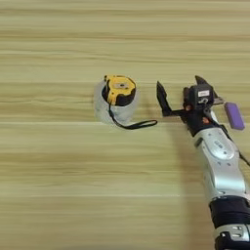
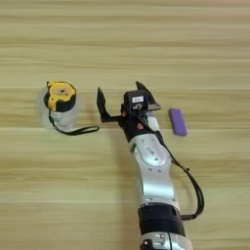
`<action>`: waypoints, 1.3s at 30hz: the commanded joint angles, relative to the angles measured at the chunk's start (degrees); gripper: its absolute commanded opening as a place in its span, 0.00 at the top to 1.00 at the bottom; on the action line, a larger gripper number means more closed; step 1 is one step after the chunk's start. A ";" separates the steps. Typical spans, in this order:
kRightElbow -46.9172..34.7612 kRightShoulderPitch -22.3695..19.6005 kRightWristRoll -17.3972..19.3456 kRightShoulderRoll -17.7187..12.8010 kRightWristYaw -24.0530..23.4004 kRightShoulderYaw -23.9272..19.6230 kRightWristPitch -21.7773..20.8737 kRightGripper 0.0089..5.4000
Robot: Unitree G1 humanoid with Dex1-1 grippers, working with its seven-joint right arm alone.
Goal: Move the objects on the table
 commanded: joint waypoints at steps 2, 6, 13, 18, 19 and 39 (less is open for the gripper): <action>-2.67 -1.59 1.62 -1.53 0.96 -0.33 2.38 0.00; -2.30 -1.47 3.69 -0.93 2.57 -0.40 5.60 0.00; -1.90 -1.86 6.03 -0.34 3.09 -0.97 9.19 0.00; -0.56 -2.41 5.61 -0.40 1.94 -1.45 9.37 0.00; -0.29 -2.52 5.54 -0.39 1.75 -1.52 9.27 0.00; 8.25 -5.81 5.71 -0.93 -0.74 -3.62 7.03 0.00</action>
